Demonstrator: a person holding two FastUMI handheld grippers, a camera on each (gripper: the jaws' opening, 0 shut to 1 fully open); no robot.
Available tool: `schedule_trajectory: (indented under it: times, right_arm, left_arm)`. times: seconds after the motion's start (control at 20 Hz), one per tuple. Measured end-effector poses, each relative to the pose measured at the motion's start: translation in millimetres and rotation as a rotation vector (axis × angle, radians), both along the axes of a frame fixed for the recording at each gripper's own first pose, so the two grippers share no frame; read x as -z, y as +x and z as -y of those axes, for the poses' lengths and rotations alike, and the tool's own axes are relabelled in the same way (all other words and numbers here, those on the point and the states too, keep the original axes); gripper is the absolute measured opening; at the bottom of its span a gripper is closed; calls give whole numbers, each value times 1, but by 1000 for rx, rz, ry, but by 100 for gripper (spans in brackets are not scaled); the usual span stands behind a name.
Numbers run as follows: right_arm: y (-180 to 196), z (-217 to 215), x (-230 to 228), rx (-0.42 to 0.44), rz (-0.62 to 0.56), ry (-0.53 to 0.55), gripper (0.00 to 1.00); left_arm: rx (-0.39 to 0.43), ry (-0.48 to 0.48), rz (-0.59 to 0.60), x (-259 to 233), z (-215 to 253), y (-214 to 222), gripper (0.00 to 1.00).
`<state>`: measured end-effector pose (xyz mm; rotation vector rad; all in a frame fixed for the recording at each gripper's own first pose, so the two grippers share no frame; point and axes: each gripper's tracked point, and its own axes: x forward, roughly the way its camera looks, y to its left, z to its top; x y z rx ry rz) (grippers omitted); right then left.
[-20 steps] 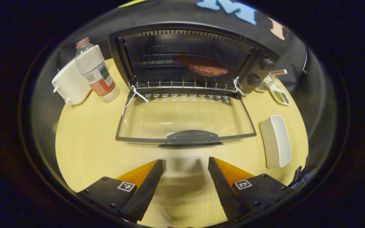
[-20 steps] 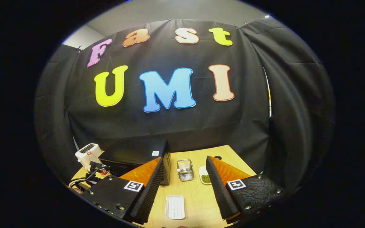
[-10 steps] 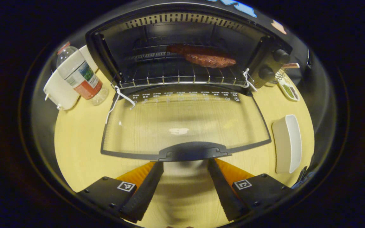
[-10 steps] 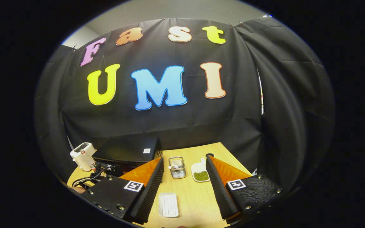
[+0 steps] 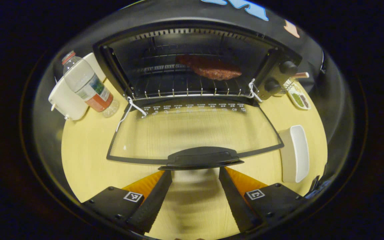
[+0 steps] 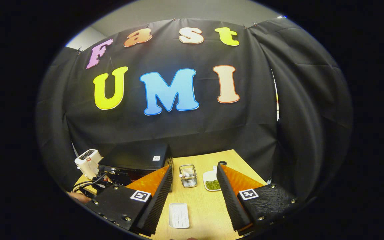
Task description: Open the electric oven with the left hand, put the food in, and close the electric oven.
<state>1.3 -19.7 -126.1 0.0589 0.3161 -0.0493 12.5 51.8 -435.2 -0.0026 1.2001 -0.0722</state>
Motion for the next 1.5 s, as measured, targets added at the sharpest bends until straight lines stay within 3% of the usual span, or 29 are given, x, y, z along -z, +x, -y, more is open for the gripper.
schedule_trajectory:
  times: [0.45, 1.15, 1.2, 1.45, 1.5]
  right_arm:
    - [-1, -15, 7, -49, -11, -2, 81]
    - [-14, 3, 17, -43, -43, 8, 82]
    - [-15, 5, 18, -44, -44, 7, 81]
    - [-13, 10, 16, -79, -34, -2, 82]
    - [-9, 10, 15, -98, -31, -17, 82]
  left_arm:
    - [-25, -55, 120, -43, 1, 9, 97]
    - [77, 80, 292, -86, -13, 40, 100]
    - [74, 87, 307, -91, -14, 43, 96]
    - [55, 115, 388, -111, -13, 54, 100]
    - [55, 116, 414, -121, -11, 53, 96]
